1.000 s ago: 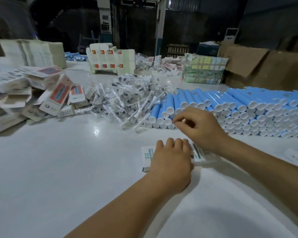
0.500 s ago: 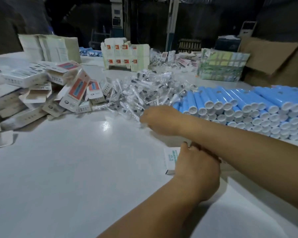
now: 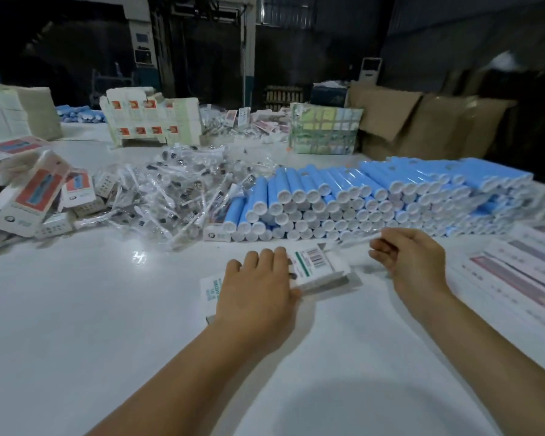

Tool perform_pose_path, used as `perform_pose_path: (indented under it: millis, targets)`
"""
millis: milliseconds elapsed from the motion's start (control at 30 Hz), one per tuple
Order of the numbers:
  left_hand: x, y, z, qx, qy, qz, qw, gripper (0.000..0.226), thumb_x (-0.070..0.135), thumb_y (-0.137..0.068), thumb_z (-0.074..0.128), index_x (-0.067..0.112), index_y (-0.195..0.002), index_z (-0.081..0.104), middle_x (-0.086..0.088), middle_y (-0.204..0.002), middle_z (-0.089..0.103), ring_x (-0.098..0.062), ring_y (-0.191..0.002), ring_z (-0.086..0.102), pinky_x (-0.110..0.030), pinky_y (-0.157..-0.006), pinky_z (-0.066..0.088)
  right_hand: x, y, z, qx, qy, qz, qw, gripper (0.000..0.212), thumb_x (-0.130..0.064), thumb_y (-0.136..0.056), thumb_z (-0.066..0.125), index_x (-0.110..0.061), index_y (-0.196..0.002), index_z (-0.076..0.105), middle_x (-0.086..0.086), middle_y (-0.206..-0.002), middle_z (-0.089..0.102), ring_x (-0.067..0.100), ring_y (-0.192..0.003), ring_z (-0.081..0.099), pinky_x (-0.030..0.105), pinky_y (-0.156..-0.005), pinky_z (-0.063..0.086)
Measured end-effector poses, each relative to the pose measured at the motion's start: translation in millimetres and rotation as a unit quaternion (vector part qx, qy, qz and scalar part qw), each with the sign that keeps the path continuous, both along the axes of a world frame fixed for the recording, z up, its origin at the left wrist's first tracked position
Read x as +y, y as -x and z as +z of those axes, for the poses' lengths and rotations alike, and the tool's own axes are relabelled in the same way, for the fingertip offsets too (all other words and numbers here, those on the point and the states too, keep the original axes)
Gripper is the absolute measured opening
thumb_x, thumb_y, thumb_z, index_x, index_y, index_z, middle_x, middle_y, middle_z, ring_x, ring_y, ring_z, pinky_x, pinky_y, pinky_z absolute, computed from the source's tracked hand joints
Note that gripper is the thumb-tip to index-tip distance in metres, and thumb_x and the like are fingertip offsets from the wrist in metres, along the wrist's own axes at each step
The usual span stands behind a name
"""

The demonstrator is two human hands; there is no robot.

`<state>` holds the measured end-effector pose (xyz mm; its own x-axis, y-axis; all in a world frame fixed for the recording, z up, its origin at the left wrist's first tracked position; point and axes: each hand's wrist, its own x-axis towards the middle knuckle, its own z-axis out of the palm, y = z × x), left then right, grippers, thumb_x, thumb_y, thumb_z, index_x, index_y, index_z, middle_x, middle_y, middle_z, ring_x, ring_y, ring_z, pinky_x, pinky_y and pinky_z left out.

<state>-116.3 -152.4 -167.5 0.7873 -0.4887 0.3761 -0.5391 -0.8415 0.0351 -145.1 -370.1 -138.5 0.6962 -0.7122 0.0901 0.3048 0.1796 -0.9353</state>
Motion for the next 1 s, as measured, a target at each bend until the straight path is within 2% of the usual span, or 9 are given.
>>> perform_pose_path:
  millis: [167,333,400,467,567,633,767,833,1000]
  targets:
    - [1.0,2.1,1.4,-0.017,-0.011,0.010,1.000,0.065,0.061,-0.090,0.033,0.019,-0.139,0.023,0.002,-0.129,0.045,-0.022,-0.112,0.042,-0.037,-0.089,0.031,24.9,-6.7,-10.8,0.061,0.065,0.004,0.996,0.015,-0.004,-0.082,0.069,-0.010,-0.072,0.060,0.000,-0.057,0.064,0.005,-0.050,0.060,0.021,-0.047,0.047]
    - [-2.1,4.6,4.1,-0.027,-0.016,0.018,0.999,0.068,0.062,-0.089,0.033,0.019,-0.140,0.023,0.003,-0.128,0.045,-0.021,-0.111,0.042,-0.036,-0.088,0.031,44.6,-9.0,-20.5,0.119,0.136,0.020,0.983,0.013,-0.020,-0.081,0.072,-0.022,-0.068,0.067,-0.006,-0.087,0.069,0.014,-0.081,0.063,0.032,-0.076,0.050]
    - [-3.9,6.2,4.2,-0.028,-0.017,0.015,0.999,0.068,0.061,-0.089,0.033,0.018,-0.141,0.022,0.003,-0.129,0.044,-0.021,-0.111,0.042,-0.035,-0.088,0.031,52.5,-7.5,-20.3,0.128,0.162,0.095,0.974,0.007,-0.029,-0.090,0.062,-0.028,-0.089,0.069,-0.011,-0.090,0.070,0.005,-0.082,0.066,0.019,-0.073,0.050]
    - [-3.4,5.6,4.4,-0.031,-0.017,0.014,0.999,0.068,0.060,-0.089,0.033,0.018,-0.141,0.022,0.002,-0.129,0.044,-0.021,-0.111,0.042,-0.035,-0.087,0.031,56.5,-5.0,-18.1,0.119,0.167,0.145,0.968,0.017,-0.036,-0.097,0.048,-0.034,-0.090,0.063,-0.017,-0.078,0.072,-0.005,-0.074,0.066,0.013,-0.064,0.046]
    - [-0.4,3.2,6.1,-0.027,-0.007,0.022,0.999,0.071,0.061,-0.088,0.030,0.017,-0.143,0.021,0.002,-0.132,0.043,-0.021,-0.115,0.041,-0.036,-0.090,0.032,48.9,-0.1,-15.1,0.083,0.181,0.062,0.978,0.026,-0.027,-0.096,0.048,-0.033,-0.079,0.067,-0.015,-0.093,0.070,-0.002,-0.093,0.061,0.019,-0.078,0.043]
    - [0.3,2.1,6.9,-0.028,-0.006,0.030,0.999,0.072,0.061,-0.088,0.029,0.017,-0.144,0.020,0.002,-0.134,0.042,-0.022,-0.117,0.041,-0.036,-0.091,0.032,43.4,6.1,-16.4,0.065,0.187,0.006,0.980,0.027,-0.021,-0.093,0.051,-0.032,-0.076,0.068,-0.011,-0.100,0.065,-0.009,-0.085,0.057,0.023,-0.077,0.042]
    - [-0.9,0.9,6.7,-0.027,-0.002,0.049,0.998,0.070,0.058,-0.090,0.030,0.016,-0.145,0.019,0.001,-0.135,0.041,-0.022,-0.119,0.040,-0.036,-0.089,0.031,47.9,11.8,-25.3,0.076,0.227,0.016,0.971,0.020,-0.022,-0.089,0.057,-0.028,-0.073,0.066,-0.014,-0.064,0.061,0.008,-0.063,0.053,0.034,-0.065,0.044]
    - [-1.5,-0.3,6.0,-0.031,-0.002,0.064,0.997,0.069,0.057,-0.091,0.030,0.016,-0.145,0.019,0.001,-0.134,0.042,-0.022,-0.118,0.041,-0.035,-0.088,0.031,54.7,10.9,-27.3,0.091,0.245,0.035,0.965,0.020,-0.024,-0.088,0.060,-0.036,-0.074,0.067,-0.012,-0.062,0.063,0.013,-0.065,0.054,0.042,-0.069,0.047]
    - [-4.0,-1.3,1.6,-0.047,-0.015,0.076,0.996,0.067,0.057,-0.094,0.031,0.015,-0.145,0.018,0.001,-0.133,0.042,-0.022,-0.117,0.041,-0.035,-0.088,0.032,63.2,11.2,-31.0,0.096,0.230,0.059,0.967,0.017,-0.021,-0.086,0.064,-0.026,-0.100,0.072,-0.007,-0.089,0.073,0.013,-0.080,0.060,0.044,-0.085,0.052]
